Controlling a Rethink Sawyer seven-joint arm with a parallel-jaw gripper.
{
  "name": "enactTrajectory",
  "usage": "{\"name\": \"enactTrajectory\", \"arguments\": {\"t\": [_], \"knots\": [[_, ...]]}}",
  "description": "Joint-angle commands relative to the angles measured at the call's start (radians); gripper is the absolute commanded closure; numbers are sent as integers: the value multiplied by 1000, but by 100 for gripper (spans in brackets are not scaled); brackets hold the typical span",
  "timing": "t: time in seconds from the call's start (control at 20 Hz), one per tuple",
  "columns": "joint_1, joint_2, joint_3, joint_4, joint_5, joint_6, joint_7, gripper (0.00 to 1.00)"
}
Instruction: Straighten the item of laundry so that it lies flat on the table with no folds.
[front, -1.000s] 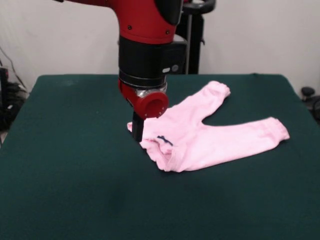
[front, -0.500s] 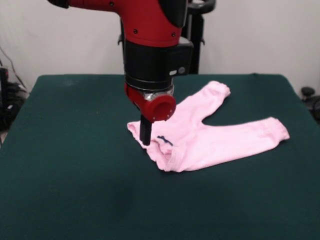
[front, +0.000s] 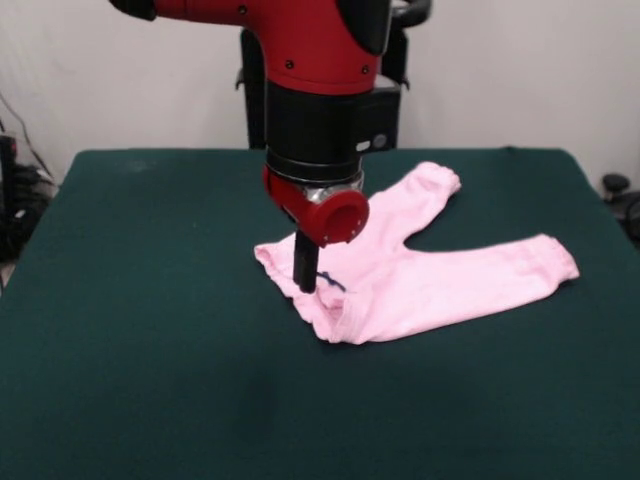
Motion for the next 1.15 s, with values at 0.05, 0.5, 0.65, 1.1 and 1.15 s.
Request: {"name": "enactTrajectory", "arguments": {"t": [0.05,0.5,0.65,1.1,1.15], "knots": [[34,-54,93,8,-37,199,-360,100],[31,-115,136,-84,-3,460,-452,100],[37,-123,139,-105,1,503,-454,100],[43,-119,136,-106,-3,492,-455,100],[43,-117,135,-107,-9,486,-462,100]]}}
